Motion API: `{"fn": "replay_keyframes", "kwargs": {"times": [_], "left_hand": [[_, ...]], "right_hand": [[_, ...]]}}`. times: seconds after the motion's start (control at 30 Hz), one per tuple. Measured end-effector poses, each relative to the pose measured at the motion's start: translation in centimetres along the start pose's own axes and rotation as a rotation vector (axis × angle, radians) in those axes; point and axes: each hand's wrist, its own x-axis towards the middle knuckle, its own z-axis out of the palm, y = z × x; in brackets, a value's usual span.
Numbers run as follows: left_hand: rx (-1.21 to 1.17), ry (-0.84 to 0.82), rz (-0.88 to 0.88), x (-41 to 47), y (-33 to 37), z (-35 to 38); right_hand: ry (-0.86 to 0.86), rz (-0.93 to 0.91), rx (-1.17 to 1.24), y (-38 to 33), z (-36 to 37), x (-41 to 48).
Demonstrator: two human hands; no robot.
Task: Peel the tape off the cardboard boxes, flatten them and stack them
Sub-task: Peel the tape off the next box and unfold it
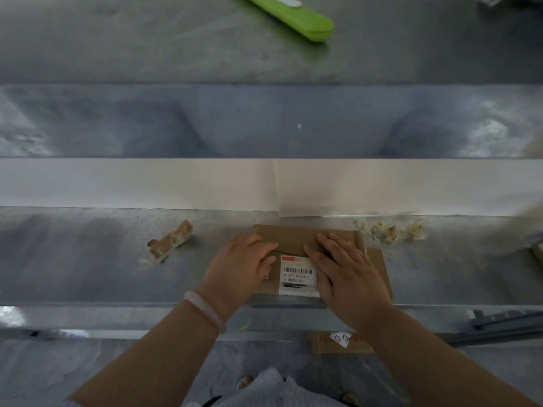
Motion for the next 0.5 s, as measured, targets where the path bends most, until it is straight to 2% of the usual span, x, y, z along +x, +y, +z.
{"fn": "replay_keyframes", "kwargs": {"times": [0.07, 0.17, 0.23, 0.3, 0.4, 0.5], "left_hand": [[-0.126, 0.002, -0.087, -0.1, 0.2, -0.1], [-0.28, 0.061, -0.362, 0.3, 0.2, -0.5], [-0.32, 0.015, -0.459, 0.6, -0.1, -0.5], [-0.263, -0.048, -0.41, 0.9, -0.1, -0.5], [-0.085, -0.058, -0.246, 1.1, 0.3, -0.5], [-0.047, -0.053, -0.265, 1.5, 0.5, -0.5]], "right_hand": [[0.011, -0.005, 0.006, 0.0, 0.0, 0.0], [0.011, -0.007, 0.006, -0.1, -0.1, 0.0], [0.014, -0.008, 0.008, -0.1, -0.1, 0.0], [0.025, -0.012, 0.013, -0.1, -0.2, 0.0], [0.034, -0.015, 0.022, -0.1, -0.2, -0.1], [0.015, -0.009, 0.014, 0.0, 0.0, -0.1]]}}
